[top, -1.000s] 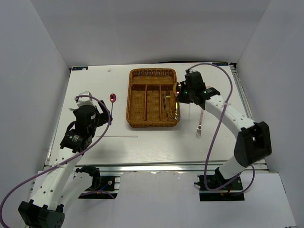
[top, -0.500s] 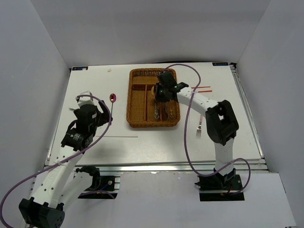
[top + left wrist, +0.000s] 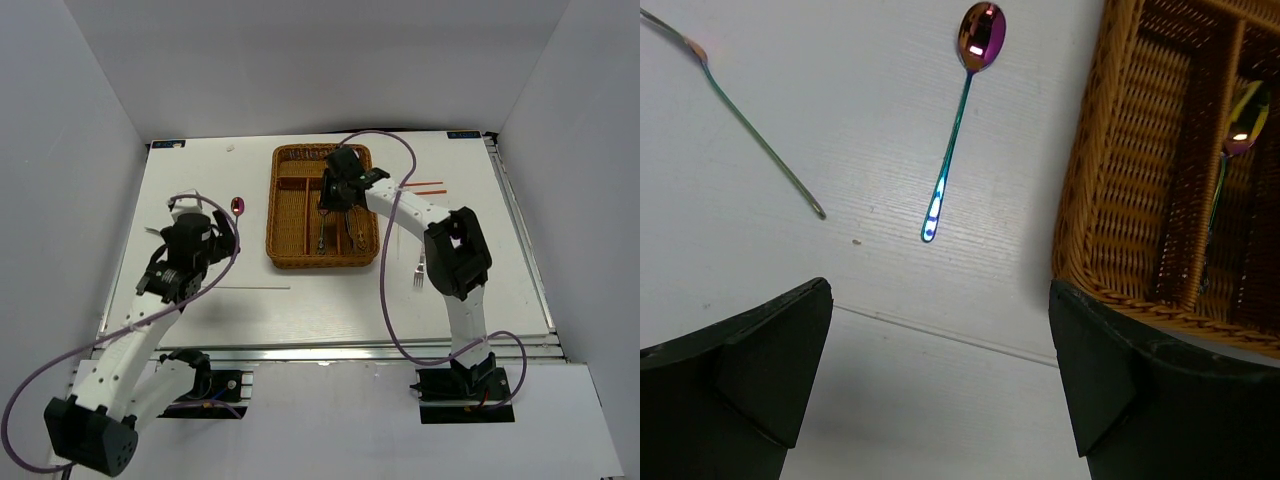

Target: Sort the eating utensils into containers

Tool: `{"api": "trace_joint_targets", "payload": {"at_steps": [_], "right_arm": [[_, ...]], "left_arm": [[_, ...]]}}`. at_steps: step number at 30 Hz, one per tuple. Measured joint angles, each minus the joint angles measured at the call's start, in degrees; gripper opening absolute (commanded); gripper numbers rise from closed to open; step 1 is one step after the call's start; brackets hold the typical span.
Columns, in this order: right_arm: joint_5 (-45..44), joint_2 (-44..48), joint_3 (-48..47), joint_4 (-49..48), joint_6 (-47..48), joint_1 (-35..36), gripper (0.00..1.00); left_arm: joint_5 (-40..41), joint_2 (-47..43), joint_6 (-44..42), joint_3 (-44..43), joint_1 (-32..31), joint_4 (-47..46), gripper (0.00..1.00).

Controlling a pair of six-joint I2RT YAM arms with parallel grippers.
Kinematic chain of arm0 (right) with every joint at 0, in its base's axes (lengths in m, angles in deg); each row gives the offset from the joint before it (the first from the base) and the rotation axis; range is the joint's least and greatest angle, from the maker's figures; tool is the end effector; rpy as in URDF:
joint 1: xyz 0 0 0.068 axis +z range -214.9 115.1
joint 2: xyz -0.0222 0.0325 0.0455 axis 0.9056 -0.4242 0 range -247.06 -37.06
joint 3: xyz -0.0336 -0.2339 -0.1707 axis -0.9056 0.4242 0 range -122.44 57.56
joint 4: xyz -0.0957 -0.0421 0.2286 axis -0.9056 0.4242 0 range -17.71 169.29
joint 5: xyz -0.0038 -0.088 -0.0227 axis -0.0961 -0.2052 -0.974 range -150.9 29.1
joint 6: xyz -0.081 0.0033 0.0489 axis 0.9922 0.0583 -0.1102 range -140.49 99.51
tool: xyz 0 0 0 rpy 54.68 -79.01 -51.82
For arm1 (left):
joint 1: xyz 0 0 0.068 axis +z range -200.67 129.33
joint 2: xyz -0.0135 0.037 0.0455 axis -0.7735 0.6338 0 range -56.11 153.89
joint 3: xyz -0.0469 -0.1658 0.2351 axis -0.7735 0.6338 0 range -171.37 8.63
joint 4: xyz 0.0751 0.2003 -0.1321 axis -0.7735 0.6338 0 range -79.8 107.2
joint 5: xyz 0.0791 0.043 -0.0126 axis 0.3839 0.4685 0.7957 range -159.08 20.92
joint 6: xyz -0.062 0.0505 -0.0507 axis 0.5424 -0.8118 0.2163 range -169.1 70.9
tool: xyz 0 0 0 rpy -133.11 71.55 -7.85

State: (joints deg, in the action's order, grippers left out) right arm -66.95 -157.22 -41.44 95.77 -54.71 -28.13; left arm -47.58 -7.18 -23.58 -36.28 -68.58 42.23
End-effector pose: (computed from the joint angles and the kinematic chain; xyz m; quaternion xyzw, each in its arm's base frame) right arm 0.4185 0.3015 0.2181 -0.0002 0.9216 0.1839 0.3417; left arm 0.1962 -0.0304 0.2800 -0.1426 0.8680 -0.0104 0.4755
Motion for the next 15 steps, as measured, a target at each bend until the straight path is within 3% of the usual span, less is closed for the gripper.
{"api": "trace_joint_targets", "payload": {"at_steps": [6,10,11,12,15], "right_arm": [[-0.2,8.11,1.33,2.62,1.92,0.0,0.4],[0.83,24.28,10.29,1.57,4.33,0.0,0.52],[1.27,28.59,12.79,1.25,5.01,0.0,0.53],[1.79,32.33,15.19,0.74,5.66,0.0,0.6],[3.3,43.21,24.2,-0.42,7.39,0.0,0.64]], "left_arm": [[-0.35,13.33,0.68,-6.19,0.07,0.57,0.98],[-1.51,28.09,0.52,-15.72,0.59,0.98,0.95],[-1.7,30.64,0.42,-17.55,0.74,0.98,0.91],[-2.69,35.47,0.09,-20.7,1.36,1.05,0.88],[-6.8,45.16,-1.27,-25.81,4.52,0.9,0.78]]}}
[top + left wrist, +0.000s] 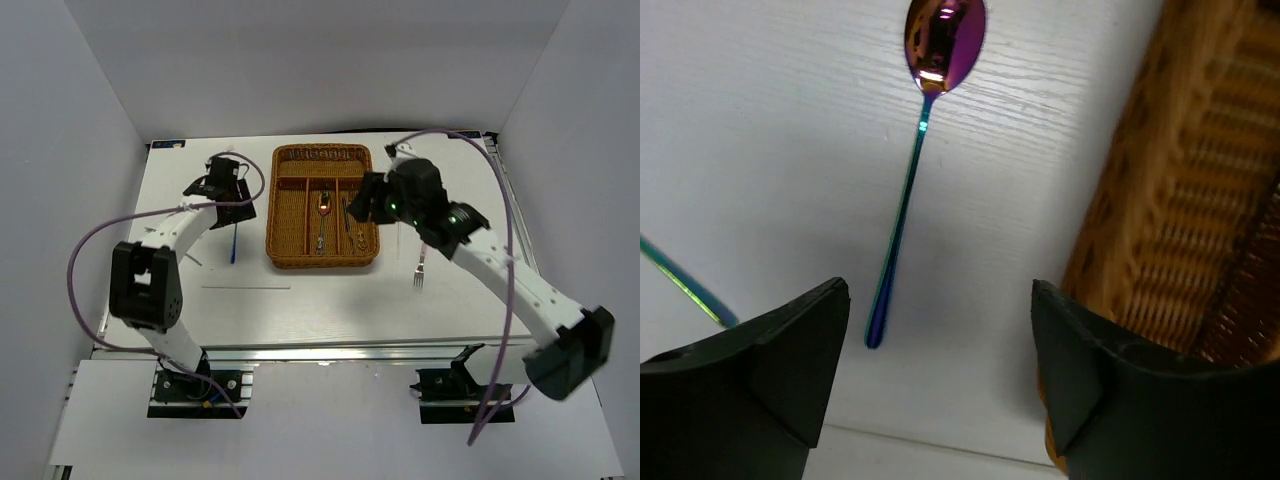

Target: Sort the eating utensils into containers

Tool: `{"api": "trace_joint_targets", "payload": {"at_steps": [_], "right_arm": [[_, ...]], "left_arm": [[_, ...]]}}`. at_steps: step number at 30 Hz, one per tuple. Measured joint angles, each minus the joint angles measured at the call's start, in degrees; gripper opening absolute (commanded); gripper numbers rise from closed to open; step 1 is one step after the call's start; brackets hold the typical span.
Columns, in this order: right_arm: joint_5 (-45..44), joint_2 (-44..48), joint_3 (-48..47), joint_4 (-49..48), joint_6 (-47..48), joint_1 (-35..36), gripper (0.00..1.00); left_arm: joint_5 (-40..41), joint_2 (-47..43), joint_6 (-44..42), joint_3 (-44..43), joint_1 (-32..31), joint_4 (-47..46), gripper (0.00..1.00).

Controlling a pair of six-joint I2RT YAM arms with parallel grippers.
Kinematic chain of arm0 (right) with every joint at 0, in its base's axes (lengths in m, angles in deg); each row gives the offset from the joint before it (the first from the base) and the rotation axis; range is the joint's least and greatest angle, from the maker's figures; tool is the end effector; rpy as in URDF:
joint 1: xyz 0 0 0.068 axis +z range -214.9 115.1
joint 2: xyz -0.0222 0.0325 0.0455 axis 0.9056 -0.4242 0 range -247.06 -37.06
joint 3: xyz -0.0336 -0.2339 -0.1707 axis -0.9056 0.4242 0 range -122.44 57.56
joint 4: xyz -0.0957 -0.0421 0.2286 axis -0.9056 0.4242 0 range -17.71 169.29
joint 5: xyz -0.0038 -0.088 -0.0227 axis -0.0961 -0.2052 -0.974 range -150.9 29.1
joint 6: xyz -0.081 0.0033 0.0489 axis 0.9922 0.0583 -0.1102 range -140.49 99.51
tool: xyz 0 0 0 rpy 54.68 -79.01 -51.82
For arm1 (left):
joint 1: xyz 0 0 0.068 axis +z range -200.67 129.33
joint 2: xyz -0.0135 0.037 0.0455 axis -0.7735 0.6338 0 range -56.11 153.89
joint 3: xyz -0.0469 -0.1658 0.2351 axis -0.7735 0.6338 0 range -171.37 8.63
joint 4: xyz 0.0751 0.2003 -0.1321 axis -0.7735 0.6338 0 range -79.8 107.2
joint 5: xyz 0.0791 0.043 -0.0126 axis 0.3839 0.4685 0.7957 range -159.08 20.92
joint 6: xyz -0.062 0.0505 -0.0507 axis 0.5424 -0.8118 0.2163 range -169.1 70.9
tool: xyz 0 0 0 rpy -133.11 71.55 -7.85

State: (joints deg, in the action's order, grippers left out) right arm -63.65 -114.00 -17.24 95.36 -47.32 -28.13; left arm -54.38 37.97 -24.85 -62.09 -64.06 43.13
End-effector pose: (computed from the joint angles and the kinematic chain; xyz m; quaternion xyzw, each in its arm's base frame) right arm 0.2721 0.1982 0.3728 -0.0604 0.8421 0.2650 0.4658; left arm 0.3611 -0.0636 0.2278 -0.1268 0.9414 0.0231 0.3117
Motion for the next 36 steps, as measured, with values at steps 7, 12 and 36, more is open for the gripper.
{"api": "trace_joint_targets", "payload": {"at_steps": [7,12,36], "right_arm": [[3.82,15.54,18.95,-0.02,0.7,0.0,0.73],[5.4,20.63,21.38,0.55,0.79,0.0,0.73],[9.57,29.31,21.9,1.92,1.62,0.0,0.84]], "left_arm": [[-8.41,13.4,-3.39,-5.9,9.03,1.03,0.68],[-11.1,16.92,-5.75,-9.94,8.7,1.27,0.57],[-6.23,23.3,-8.0,-12.02,5.01,0.79,0.0]]}}
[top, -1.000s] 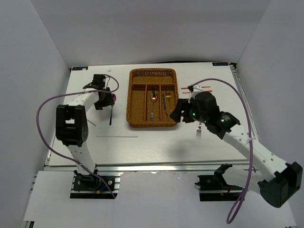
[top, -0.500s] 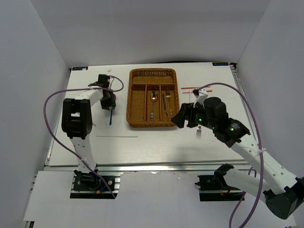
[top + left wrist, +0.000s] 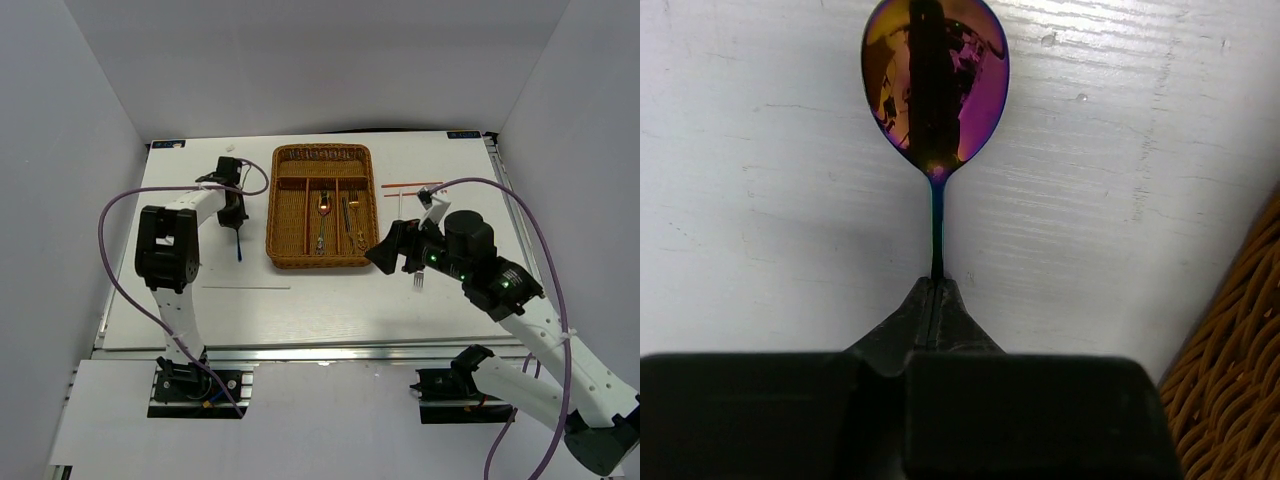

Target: Sort the eating utensils into containers

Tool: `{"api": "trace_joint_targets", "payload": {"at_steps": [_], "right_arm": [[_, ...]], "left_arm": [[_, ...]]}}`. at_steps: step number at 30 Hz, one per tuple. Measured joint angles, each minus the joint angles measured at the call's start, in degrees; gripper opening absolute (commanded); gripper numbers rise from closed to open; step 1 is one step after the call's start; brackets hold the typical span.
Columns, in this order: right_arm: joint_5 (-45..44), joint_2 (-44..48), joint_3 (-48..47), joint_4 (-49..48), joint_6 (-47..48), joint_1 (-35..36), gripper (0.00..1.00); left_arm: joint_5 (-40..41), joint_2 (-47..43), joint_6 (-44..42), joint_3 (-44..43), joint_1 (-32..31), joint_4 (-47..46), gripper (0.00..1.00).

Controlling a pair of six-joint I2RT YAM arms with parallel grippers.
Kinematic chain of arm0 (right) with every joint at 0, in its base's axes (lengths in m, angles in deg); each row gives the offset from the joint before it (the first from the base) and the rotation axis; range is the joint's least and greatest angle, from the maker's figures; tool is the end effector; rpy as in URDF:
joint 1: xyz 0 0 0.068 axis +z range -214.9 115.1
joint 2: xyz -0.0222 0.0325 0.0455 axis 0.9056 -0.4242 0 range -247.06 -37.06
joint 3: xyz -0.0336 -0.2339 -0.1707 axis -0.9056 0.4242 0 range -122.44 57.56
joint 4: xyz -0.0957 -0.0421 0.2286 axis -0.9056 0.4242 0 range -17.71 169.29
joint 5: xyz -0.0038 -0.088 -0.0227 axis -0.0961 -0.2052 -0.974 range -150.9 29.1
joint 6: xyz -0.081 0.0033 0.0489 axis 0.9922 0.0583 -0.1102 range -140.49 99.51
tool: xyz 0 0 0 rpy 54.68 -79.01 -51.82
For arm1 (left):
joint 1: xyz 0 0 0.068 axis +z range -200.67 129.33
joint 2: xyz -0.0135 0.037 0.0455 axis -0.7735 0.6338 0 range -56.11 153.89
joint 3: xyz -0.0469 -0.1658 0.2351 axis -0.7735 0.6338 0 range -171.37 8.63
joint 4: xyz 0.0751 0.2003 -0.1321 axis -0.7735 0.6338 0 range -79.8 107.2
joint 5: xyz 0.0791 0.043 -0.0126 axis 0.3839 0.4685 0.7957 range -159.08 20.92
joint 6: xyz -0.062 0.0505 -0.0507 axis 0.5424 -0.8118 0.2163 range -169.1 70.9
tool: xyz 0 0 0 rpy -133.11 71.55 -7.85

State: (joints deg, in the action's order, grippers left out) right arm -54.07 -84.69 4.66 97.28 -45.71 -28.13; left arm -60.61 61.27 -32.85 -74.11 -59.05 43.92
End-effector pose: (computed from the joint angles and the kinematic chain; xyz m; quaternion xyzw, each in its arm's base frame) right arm 0.1593 0.1318 0.3504 -0.1163 0.8087 0.3376 0.4674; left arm 0.4328 -0.0510 0.1338 -0.0811 0.9763 0.0310 0.1984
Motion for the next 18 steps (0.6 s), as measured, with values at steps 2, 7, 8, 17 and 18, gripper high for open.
{"api": "trace_joint_targets", "payload": {"at_steps": [2,7,8,17,18], "right_arm": [[0.09,0.63,-0.35,0.72,0.09,0.0,0.88],[-0.61,3.06,-1.05,2.14,0.2,0.0,0.89],[-1.07,3.41,-1.11,2.34,0.2,0.0,0.89],[-7.85,3.69,-1.44,5.77,-0.31,0.0,0.89],[-8.24,3.67,-1.44,5.81,-0.52,0.0,0.89]], "left_arm": [[0.35,-0.48,0.33,0.57,-0.09,-0.46,0.0],[0.55,-3.41,1.62,3.41,-0.22,0.42,0.0],[0.52,-4.39,1.84,3.98,-0.28,0.98,0.0],[-0.35,-18.03,4.68,4.57,-3.61,2.56,0.0],[-0.5,-18.86,5.09,4.39,-4.61,2.54,0.0]]}}
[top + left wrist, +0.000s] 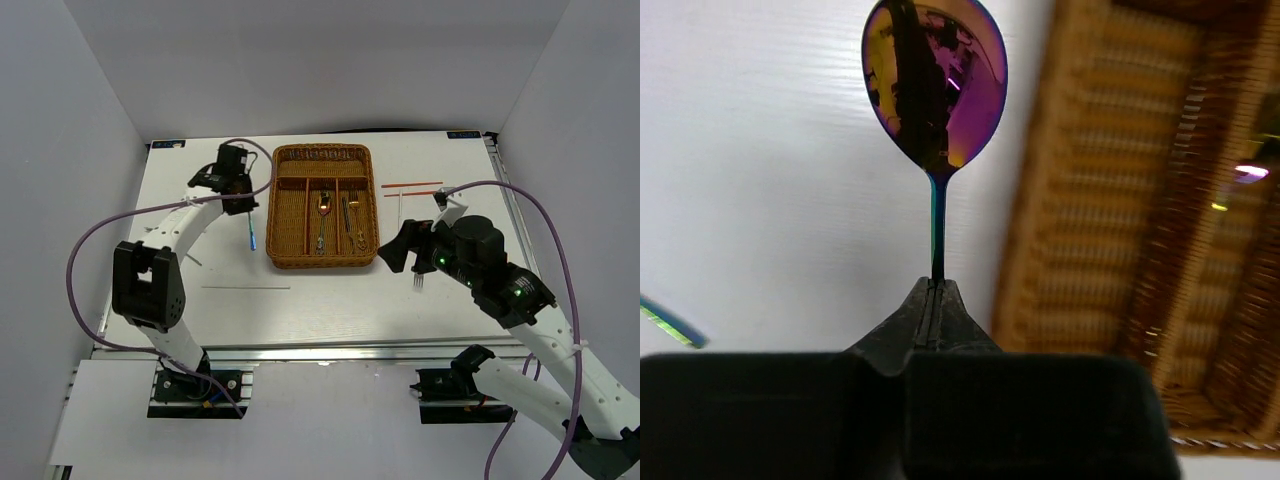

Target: Sort the eating utensils into containers

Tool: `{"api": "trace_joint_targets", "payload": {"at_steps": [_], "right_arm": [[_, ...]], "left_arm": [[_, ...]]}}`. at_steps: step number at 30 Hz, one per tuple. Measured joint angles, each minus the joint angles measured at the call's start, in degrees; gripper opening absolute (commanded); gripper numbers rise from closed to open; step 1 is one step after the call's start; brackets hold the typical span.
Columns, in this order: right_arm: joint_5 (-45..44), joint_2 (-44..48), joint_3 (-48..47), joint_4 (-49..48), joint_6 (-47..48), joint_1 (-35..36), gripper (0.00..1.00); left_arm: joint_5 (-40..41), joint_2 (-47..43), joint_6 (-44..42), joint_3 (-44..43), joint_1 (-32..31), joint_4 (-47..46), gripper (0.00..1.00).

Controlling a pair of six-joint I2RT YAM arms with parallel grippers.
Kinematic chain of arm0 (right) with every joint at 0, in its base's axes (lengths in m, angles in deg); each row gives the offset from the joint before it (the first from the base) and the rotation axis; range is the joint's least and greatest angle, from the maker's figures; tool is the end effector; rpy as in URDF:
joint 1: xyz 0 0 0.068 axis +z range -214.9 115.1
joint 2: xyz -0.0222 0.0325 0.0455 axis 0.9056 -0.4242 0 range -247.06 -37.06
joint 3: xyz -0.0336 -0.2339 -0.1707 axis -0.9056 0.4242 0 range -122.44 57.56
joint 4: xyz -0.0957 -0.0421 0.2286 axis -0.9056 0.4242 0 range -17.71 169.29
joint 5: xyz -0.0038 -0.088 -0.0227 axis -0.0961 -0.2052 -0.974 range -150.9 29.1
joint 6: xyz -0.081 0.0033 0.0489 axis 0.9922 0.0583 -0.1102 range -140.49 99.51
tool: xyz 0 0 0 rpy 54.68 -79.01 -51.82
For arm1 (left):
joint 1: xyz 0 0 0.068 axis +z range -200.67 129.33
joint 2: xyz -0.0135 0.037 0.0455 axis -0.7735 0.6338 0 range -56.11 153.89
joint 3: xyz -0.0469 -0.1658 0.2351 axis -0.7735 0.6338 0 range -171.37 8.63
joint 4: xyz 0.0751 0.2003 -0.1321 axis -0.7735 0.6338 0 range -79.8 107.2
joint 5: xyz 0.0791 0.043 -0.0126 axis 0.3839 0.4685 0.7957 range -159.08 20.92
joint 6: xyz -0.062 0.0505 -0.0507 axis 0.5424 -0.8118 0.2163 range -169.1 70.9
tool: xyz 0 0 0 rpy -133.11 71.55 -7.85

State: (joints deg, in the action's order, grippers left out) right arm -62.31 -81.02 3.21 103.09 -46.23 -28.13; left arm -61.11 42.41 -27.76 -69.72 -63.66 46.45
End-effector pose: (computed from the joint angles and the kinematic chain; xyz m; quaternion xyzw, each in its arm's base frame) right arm 0.1496 0.1092 0.3558 -0.0720 0.8180 0.2874 0.4930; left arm 0.3830 -0.0761 0.2369 -0.0896 0.9511 -0.0215 0.2950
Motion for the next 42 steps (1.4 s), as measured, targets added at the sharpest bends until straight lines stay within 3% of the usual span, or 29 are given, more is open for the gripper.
{"api": "trace_joint_targets", "payload": {"at_steps": [6,14,19,28,29,30,33,34,37,42], "right_arm": [[-1.84,-0.55,0.02,0.07,-0.96,0.0,0.89],[-4.04,-0.39,0.02,2.34,-1.05,-0.02,0.89],[-4.7,0.15,0.02,3.02,-1.01,-0.13,0.89],[-4.83,0.35,0.11,3.32,-0.98,-0.17,0.89],[-4.81,0.35,0.2,3.34,-1.01,-0.17,0.89],[-4.79,0.35,0.31,3.34,-0.98,-0.2,0.89],[-4.63,0.31,0.68,3.34,-0.98,-0.28,0.89],[-4.61,0.26,0.7,3.34,-0.98,-0.28,0.89],[-4.61,0.22,0.7,3.34,-0.94,-0.28,0.89],[-4.57,0.22,0.7,3.34,-0.81,-0.28,0.89]], "left_arm": [[-1.33,1.4,4.74,-5.33,-10.82,-1.31,0.0],[-0.31,14.84,9.2,-21.4,-21.86,-1.64,0.0],[0.57,19.54,11.08,-22.67,-23.45,-1.36,0.0],[2.21,20.09,12.79,-19.63,-23.3,-2.03,0.0],[2.34,20.09,12.79,-19.63,-23.3,-2.03,0.02],[2.49,20.11,12.76,-19.63,-23.3,-2.03,0.15],[2.84,20.17,12.52,-19.63,-23.3,-1.95,0.28],[3.04,20.17,12.44,-19.63,-23.3,-1.95,0.38],[4.11,20.17,12.22,-19.63,-23.3,-1.55,0.55],[6.36,20.17,11.98,-20.0,-23.28,-0.17,0.7]]}}
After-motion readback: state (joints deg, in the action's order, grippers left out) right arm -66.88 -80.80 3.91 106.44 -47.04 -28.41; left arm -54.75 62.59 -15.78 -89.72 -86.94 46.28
